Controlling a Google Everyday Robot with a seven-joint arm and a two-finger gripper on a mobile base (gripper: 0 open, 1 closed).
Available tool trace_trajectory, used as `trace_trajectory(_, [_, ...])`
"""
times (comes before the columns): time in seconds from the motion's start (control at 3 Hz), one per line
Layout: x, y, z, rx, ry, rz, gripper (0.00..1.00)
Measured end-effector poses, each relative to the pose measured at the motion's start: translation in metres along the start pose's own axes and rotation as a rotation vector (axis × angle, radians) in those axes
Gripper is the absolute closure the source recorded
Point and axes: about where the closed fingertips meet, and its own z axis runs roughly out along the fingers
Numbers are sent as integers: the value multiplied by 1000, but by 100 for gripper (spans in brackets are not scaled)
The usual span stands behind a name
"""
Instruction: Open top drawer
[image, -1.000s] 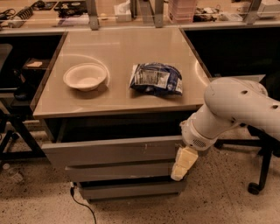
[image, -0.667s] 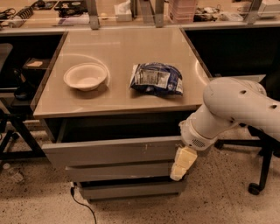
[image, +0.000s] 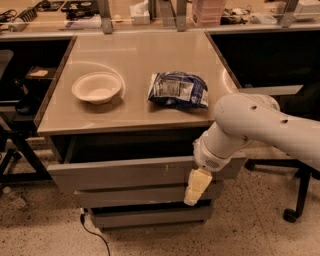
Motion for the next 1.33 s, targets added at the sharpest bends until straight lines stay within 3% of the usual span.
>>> trace_trajectory(0.67, [10, 13, 36, -121, 73, -24, 0])
trace_trajectory(1.0, [11, 14, 35, -133, 77, -24, 0])
trace_trajectory(1.33, [21, 26, 26, -203, 88, -9, 0])
